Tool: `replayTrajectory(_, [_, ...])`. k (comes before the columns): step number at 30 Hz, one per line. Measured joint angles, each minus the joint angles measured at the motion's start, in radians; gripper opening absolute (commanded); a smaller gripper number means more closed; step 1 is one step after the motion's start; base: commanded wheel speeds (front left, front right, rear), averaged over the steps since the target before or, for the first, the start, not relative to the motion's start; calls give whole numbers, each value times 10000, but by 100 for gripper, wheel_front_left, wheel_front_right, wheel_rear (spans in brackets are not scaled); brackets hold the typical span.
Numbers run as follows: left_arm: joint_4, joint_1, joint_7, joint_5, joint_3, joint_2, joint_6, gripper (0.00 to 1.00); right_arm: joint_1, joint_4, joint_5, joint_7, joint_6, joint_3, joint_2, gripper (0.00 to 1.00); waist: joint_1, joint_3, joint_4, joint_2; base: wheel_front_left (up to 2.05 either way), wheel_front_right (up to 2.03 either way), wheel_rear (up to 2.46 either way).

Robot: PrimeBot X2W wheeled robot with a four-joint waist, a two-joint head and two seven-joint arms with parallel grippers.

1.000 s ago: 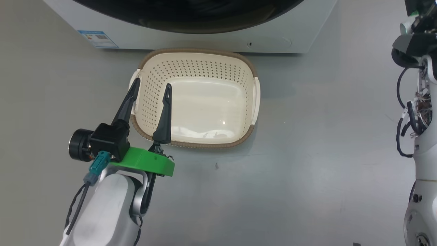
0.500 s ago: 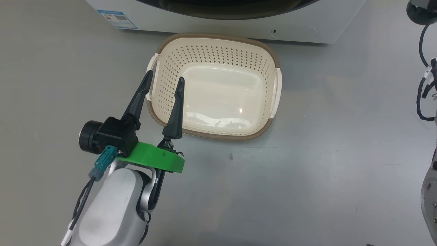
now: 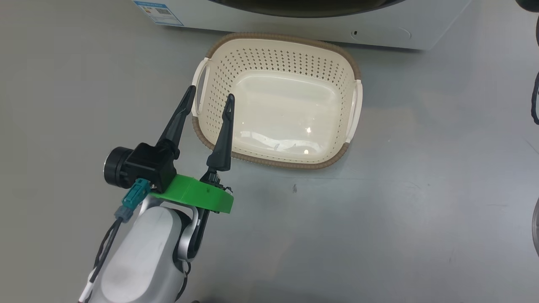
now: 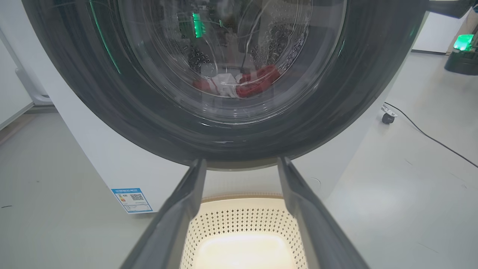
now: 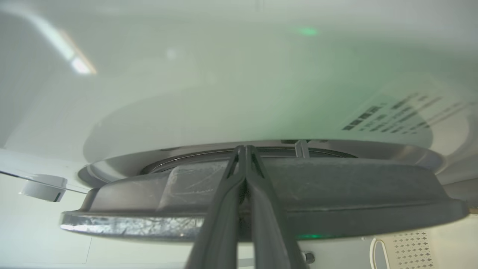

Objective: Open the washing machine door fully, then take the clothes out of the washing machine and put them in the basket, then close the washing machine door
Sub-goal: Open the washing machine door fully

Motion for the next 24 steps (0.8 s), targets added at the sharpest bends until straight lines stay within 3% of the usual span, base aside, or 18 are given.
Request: replayTrajectory(24, [33,-214,0,-86,44,-8,242,100,-397,763,1321,2309,-79,-84,-284,0,0,127,-78,0,0,0,0])
